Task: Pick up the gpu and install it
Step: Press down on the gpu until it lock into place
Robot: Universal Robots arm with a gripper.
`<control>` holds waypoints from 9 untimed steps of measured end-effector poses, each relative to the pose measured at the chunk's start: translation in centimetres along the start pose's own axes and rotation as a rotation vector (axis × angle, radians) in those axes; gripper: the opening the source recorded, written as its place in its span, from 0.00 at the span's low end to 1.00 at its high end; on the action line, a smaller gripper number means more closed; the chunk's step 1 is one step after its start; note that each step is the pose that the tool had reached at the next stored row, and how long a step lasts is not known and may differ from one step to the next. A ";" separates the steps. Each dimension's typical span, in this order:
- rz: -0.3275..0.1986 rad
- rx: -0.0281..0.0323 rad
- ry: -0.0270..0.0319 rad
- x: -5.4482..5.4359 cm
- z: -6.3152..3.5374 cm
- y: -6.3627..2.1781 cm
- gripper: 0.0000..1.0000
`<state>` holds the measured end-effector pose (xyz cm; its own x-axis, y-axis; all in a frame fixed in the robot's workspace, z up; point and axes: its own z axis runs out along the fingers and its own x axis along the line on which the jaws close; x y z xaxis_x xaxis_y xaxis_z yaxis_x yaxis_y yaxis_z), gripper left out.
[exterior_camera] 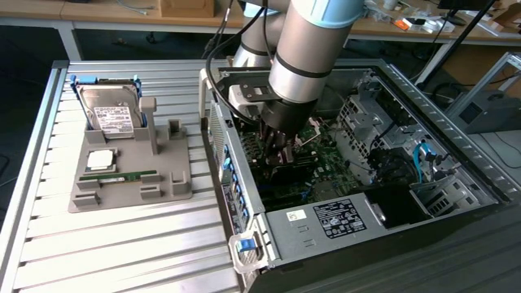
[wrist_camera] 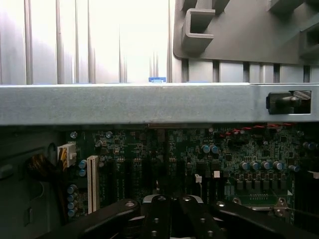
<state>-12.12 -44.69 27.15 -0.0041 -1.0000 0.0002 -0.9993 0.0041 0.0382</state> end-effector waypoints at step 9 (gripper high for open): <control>0.000 -0.0003 0.0004 0.0 0.34 0.07 0.11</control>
<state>-12.20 -44.72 26.82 -0.0041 -1.0000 0.0006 -0.9993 0.0041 0.0385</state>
